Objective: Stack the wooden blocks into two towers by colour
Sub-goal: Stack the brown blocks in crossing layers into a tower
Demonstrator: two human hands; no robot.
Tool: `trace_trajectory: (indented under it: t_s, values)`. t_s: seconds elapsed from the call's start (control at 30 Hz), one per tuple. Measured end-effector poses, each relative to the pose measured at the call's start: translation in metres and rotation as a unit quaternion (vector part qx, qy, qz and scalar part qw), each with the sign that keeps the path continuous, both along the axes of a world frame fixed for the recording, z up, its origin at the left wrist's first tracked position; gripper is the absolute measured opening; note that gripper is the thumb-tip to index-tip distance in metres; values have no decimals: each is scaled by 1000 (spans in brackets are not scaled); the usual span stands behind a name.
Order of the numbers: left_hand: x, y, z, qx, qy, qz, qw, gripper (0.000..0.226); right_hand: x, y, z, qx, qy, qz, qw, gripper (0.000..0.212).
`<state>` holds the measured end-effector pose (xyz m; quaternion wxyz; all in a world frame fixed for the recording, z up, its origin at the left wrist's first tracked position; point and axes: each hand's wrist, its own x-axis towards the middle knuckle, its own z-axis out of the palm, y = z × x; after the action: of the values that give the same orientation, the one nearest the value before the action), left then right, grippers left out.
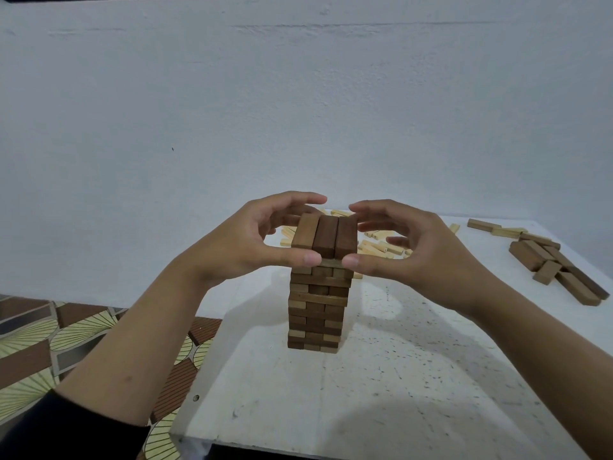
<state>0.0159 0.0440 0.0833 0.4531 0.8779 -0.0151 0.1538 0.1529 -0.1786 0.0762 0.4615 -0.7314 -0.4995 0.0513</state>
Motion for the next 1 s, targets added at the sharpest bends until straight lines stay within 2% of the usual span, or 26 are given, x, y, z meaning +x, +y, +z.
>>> trace_trajectory:
  t_s: [0.3,0.5,0.73,1.0]
  values:
    - [-6,-3,-1,-48,-31,14,998,62,-1,-12,-5,37,100,24,994,41]
    - [-14,4,-18,-39,4,9,999,74,4,-20,-22,-7,86,31,996,67]
    - [-19,6,-42,-33,65,10,997,89,1,-16,-43,-62,46,7,997,85]
    - [-15,7,-47,-32,54,22,998,87,-4,-4,-56,-39,32,-10,999,83]
